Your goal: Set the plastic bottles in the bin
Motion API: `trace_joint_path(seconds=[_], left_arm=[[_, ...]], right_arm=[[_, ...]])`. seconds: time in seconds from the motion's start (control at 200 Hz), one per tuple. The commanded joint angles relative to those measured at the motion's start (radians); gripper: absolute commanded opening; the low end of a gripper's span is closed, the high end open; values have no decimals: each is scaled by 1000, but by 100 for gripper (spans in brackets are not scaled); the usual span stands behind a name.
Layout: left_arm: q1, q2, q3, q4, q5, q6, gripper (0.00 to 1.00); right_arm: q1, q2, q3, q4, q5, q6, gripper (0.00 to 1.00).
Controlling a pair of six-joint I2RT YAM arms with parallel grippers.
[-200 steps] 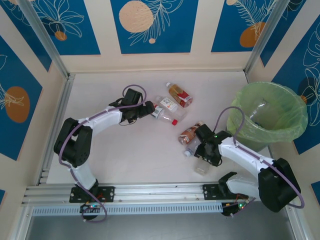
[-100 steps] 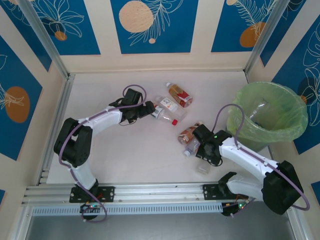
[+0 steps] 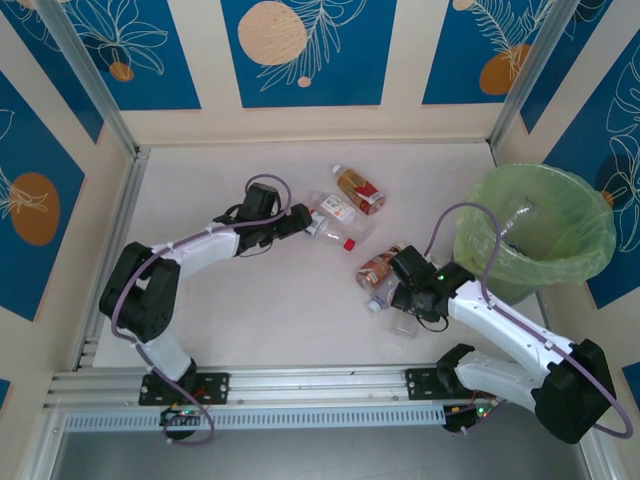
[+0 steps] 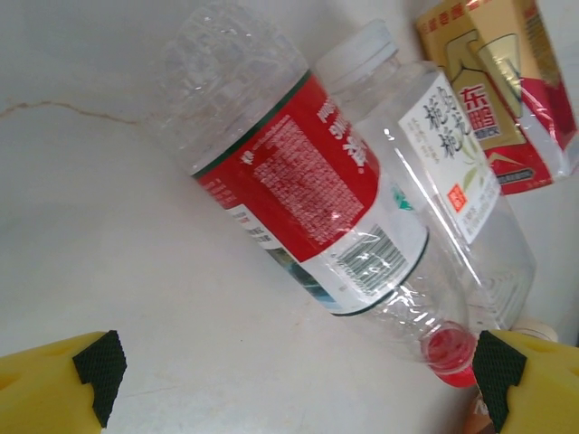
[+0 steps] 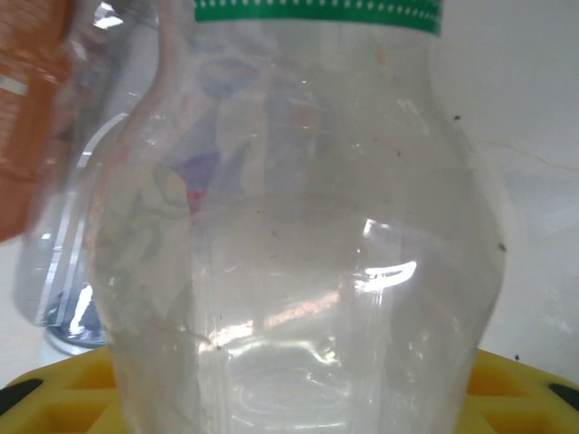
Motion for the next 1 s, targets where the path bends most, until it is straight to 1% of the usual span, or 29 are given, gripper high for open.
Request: trace_joint_path(seconds=[0.0, 0.145, 0.26, 0.33, 0.415, 0.555, 0.63, 0.72, 0.855, 0.995], left_arm=[[8, -42, -25, 121, 46, 40, 100], [6, -45, -23, 224, 183, 111, 100], [2, -52, 2, 218, 248, 190, 100], [-2, -64, 13, 197, 263, 233, 100], [-7, -81, 14, 166, 233, 257, 100], [-8, -88, 3, 138, 154, 233, 100], [-8, -78, 20, 76, 65, 212, 100], [-8, -79, 14, 79, 14, 192, 100], [-8, -68, 25, 79, -10, 172, 100], [-7, -40, 44, 80, 2, 146, 100]], right_arm=[[6, -42, 44, 81, 42, -66, 48], [6, -77, 74, 219, 37, -160, 48], [6, -80, 101, 313, 33, -237, 48], [4, -72, 131, 354, 32, -286, 48], [4, -61, 175, 385, 42, -344, 48], [-7, -54, 218, 457, 43, -428, 49], [-22, -40, 256, 441, 40, -445, 48], [-34, -25, 319, 398, 30, -486, 49], [-61, -31, 377, 388, 7, -537, 50], [-108, -41, 401, 419, 26, -565, 50]])
